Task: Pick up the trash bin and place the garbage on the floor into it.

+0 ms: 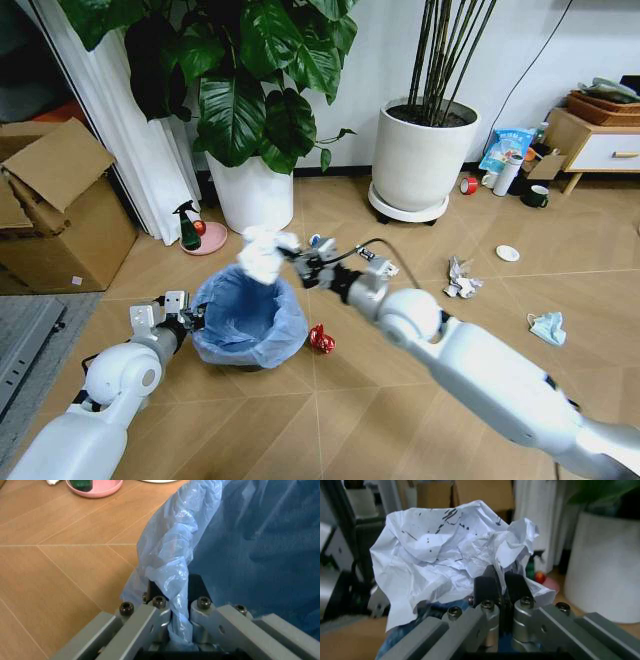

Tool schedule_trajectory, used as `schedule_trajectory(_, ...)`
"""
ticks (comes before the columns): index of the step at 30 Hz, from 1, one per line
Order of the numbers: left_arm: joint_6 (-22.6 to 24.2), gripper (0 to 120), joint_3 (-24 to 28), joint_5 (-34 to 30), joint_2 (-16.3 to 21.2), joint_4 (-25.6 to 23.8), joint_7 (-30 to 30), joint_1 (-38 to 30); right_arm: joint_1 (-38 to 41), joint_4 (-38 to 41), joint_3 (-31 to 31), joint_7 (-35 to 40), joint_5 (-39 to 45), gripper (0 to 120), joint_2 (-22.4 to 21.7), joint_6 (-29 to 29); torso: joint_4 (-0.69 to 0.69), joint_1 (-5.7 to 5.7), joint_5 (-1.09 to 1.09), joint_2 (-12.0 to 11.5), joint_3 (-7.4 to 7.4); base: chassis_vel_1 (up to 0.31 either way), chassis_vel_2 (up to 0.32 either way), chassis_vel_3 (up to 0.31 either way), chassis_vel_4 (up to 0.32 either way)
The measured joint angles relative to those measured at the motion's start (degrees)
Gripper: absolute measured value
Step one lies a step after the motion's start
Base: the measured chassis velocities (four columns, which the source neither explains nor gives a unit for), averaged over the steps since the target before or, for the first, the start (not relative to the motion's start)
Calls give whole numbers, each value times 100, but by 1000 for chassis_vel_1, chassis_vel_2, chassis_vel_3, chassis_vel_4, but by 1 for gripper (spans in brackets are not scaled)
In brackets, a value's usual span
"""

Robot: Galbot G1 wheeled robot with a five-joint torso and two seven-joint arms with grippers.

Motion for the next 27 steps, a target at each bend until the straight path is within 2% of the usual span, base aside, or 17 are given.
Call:
schedule_trajectory(5, 1, 0, -61, -26, 16, 4, 32, -16, 140, -255, -346, 172, 73, 3, 226, -194, 0, 0, 1, 0, 0, 0, 0, 0, 0)
schedule_trajectory(8, 1, 0, -111, -34, 41, -21, 64, -17, 191, -369, -491, 222, 81, 18, 322, -245, 0, 0, 0, 0, 0, 0, 0, 0, 0)
schedule_trajectory(9, 1, 0, -111, -34, 41, -21, 64, -17, 191, -369, -491, 222, 81, 18, 322, -245, 0, 0, 0, 0, 0, 0, 0, 0, 0)
schedule_trajectory(13, -20, 0, -151, -33, 41, -75, 63, 10, 202, -392, -506, 330, 164, 36, 408, -264, 0, 0, 1, 1, -1, 0, 0, 0, 0)
schedule_trajectory(15, -22, 0, -155, -33, 41, -87, 63, 14, 204, -395, -507, 336, 167, 39, 410, -263, 0, -1, 1, 1, -1, 0, 0, 0, 0)
schedule_trajectory(17, -26, 0, -170, -31, 47, -119, 55, 20, 208, -383, -484, 380, 173, 51, 424, -251, -1, 0, 0, 1, -1, 0, 0, 0, 0)
schedule_trajectory(18, -26, 0, -170, -31, 47, -119, 55, 20, 208, -383, -484, 380, 173, 51, 424, -251, -1, 0, 0, 1, -1, 0, 0, 0, 0)
schedule_trajectory(19, -27, 0, -177, -30, 48, -124, 52, 21, 208, -363, -457, 421, 183, 53, 438, -247, -1, 0, 1, 1, -1, 0, 0, 0, 0)
schedule_trajectory(22, -32, 0, -219, -8, 46, -150, 42, 47, 212, -222, -154, 797, 368, 68, 548, -264, 0, -1, 1, 1, -1, 0, 0, 0, 0)
schedule_trajectory(23, -32, 0, -219, -8, 46, -150, 42, 47, 212, -222, -154, 797, 368, 68, 548, -264, 0, -1, 1, 1, -1, 0, 0, 0, 0)
schedule_trajectory(27, -54, 0, -322, 19, 13, -159, 19, 85, 192, -339, 466, 991, 435, 86, 444, -334, 2, -1, 1, 1, -1, 0, 0, 0, 0)
